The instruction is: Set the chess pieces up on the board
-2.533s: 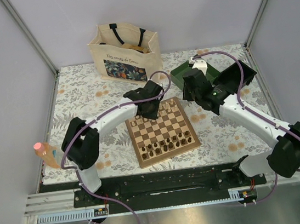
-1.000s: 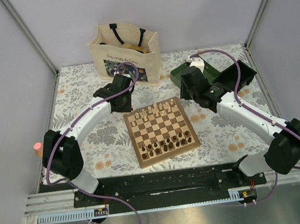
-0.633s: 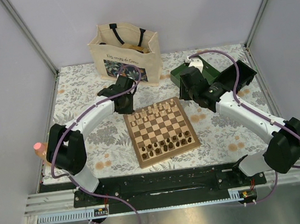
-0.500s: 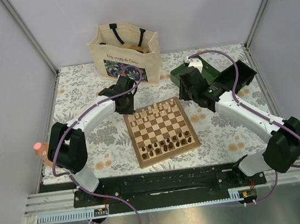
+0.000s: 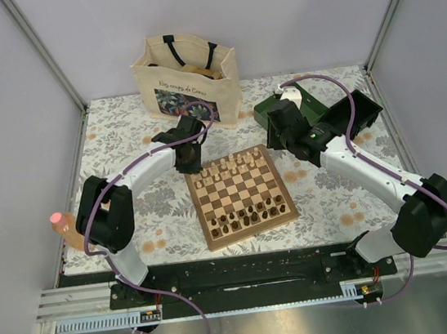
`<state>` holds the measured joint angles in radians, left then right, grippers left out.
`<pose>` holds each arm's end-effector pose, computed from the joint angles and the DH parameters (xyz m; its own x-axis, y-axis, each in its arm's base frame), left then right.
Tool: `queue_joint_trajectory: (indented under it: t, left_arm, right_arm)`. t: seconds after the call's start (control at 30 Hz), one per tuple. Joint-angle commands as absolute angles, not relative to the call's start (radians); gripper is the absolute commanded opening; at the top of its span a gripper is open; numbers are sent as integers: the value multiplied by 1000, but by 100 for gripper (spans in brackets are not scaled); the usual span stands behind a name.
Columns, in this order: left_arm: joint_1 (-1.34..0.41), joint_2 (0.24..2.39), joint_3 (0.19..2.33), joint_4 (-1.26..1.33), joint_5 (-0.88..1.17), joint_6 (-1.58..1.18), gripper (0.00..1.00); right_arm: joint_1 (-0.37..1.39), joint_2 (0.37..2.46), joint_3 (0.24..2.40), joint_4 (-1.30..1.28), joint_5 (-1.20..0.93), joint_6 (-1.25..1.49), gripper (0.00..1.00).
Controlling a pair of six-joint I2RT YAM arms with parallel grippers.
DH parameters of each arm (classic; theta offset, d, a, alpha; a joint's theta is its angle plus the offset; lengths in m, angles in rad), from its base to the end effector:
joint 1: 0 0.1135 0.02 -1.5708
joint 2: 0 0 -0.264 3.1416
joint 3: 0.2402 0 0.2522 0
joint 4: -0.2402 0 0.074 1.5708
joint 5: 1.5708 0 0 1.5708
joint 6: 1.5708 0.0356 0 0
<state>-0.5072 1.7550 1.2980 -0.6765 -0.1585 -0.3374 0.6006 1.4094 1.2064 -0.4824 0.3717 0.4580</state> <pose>0.3182 -0.1704 0.2199 -0.8866 0.1187 -0.4469 0.1354 0.9908 -0.0053 0.2652 0.1660 0.3156 -0.5986 0.0893 -0.7960 -0.0333 0.9901 0.1361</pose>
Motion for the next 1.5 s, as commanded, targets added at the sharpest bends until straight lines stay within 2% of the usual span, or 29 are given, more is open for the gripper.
queue_joint_trajectory:
  t: [0.0, 0.1, 0.43, 0.53, 0.6, 0.87, 1.27, 1.4, 1.47]
  left_arm:
    - [-502, 1767, 1295, -635, -135, -345, 0]
    - [-502, 1775, 1295, -632, -126, -347, 0]
    - [-502, 1775, 1287, -632, -135, -353, 11]
    - [-502, 1770, 1285, -632, -136, -353, 12]
    - [-502, 1772, 1289, -637, -143, -353, 21]
    - [-500, 1767, 1289, -641, -152, -354, 23]
    - [-502, 1746, 1290, -644, -179, -362, 39]
    - [-500, 1691, 1287, -647, -204, -368, 58]
    - [-502, 1642, 1284, -650, -222, -374, 78]
  right_arm:
    - [592, 1414, 1249, -456, 362, 462, 39]
    - [594, 1413, 1247, -457, 362, 462, 40]
    - [594, 1405, 1244, -457, 365, 460, 40]
    - [592, 1402, 1241, -457, 362, 462, 40]
    - [594, 1402, 1239, -457, 361, 463, 40]
    - [594, 1396, 1235, -457, 359, 465, 40]
    - [594, 1393, 1233, -457, 359, 462, 40]
    - [589, 1390, 1236, -459, 382, 449, 40]
    - [580, 1390, 1236, -465, 390, 442, 40]
